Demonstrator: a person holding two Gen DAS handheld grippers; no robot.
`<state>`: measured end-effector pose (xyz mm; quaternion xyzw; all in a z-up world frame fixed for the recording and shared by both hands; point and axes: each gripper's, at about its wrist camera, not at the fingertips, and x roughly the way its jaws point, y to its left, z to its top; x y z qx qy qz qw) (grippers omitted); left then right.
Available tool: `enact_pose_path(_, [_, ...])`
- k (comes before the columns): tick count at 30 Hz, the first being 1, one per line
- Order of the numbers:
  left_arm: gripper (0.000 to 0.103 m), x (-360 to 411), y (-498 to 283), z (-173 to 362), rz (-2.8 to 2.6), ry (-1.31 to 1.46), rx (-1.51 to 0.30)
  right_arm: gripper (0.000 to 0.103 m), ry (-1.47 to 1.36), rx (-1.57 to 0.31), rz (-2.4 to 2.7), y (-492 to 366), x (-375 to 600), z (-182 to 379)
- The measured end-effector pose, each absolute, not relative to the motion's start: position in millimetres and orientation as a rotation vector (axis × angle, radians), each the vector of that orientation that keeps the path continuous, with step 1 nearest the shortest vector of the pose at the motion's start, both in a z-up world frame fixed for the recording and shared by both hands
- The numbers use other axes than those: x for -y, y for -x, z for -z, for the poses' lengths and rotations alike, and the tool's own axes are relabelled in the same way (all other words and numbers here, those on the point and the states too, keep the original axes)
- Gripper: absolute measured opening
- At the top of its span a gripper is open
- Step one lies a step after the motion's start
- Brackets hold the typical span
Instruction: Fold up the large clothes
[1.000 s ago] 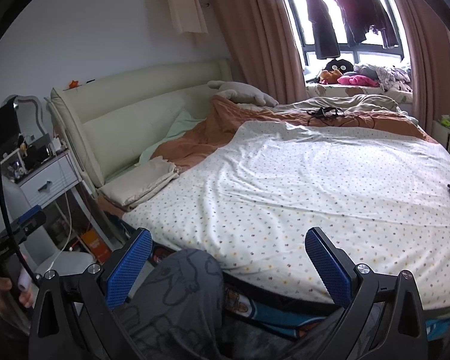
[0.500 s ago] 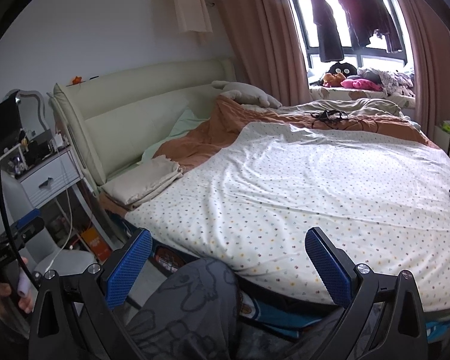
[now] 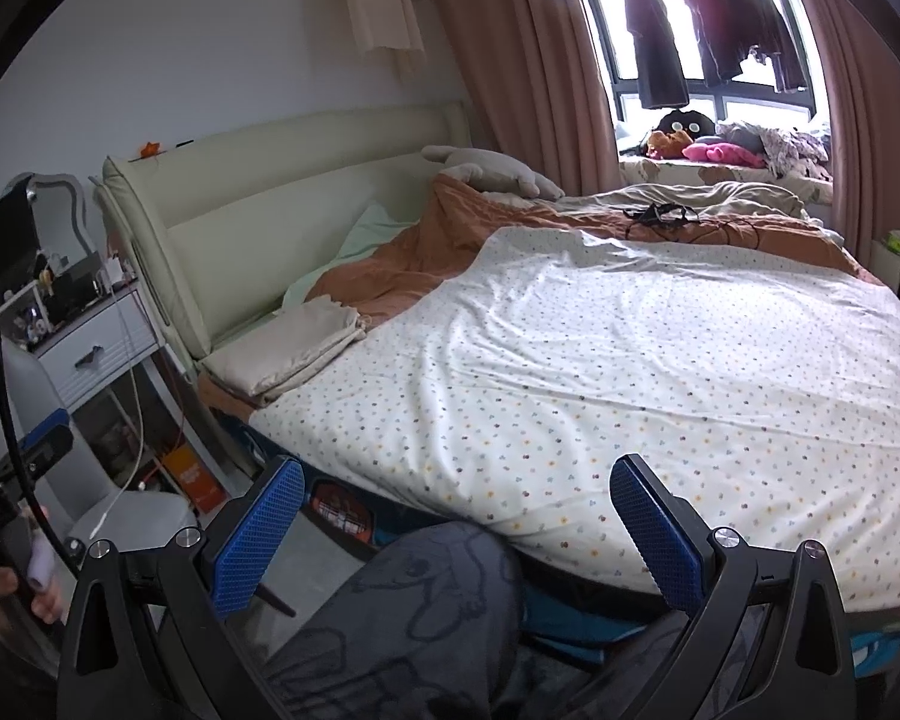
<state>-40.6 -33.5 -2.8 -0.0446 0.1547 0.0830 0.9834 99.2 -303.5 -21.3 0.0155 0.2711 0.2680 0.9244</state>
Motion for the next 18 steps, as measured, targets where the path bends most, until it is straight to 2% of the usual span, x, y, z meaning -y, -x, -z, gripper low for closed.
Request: enact_pose_path(18, [0.102,26.1,35.8,7.5,-0.213,0.084,-0.305,0.103,-0.011,-0.546,-0.540,-103.0,299.8,21.6])
